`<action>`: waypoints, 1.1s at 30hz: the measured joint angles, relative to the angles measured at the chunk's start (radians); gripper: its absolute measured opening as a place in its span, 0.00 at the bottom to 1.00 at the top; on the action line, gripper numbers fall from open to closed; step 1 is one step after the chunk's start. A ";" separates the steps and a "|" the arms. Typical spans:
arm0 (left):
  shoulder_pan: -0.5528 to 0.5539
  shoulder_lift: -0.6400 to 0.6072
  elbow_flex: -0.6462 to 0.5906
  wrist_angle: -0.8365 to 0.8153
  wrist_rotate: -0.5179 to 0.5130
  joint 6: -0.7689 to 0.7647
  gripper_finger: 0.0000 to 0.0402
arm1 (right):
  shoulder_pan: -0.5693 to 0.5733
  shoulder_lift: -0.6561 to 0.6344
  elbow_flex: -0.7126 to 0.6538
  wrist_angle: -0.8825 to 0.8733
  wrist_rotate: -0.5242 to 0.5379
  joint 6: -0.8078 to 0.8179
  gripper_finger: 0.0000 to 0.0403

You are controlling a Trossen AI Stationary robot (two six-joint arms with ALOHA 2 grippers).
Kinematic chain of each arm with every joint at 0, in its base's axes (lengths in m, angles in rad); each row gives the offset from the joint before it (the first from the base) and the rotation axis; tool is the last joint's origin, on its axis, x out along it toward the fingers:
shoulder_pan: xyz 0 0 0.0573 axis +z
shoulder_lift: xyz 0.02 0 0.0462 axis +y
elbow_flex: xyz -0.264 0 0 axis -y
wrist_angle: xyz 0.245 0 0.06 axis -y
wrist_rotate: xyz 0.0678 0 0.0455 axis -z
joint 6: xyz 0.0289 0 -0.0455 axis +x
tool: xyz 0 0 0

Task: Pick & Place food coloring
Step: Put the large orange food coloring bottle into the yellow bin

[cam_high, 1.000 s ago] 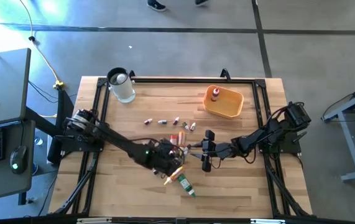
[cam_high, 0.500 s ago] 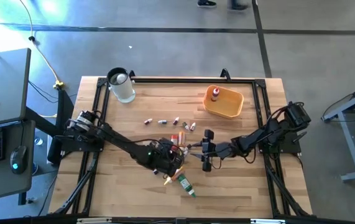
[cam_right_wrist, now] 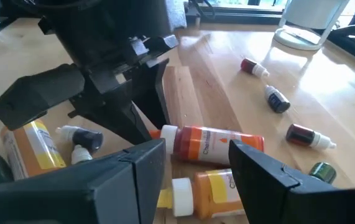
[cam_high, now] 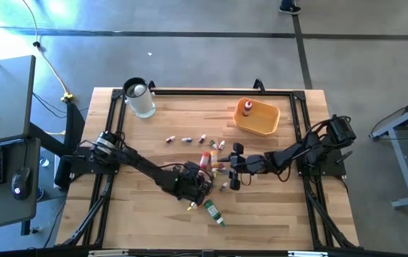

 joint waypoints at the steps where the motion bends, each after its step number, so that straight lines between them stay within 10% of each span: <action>1: 0.000 0.000 0.000 0.001 -0.001 0.001 0.38 | -0.004 0.000 0.000 -0.001 -0.007 0.000 0.43; 33: 0.001 0.000 0.001 -0.054 -0.125 0.116 0.38 | -0.010 0.000 0.000 -0.118 -0.133 0.094 0.43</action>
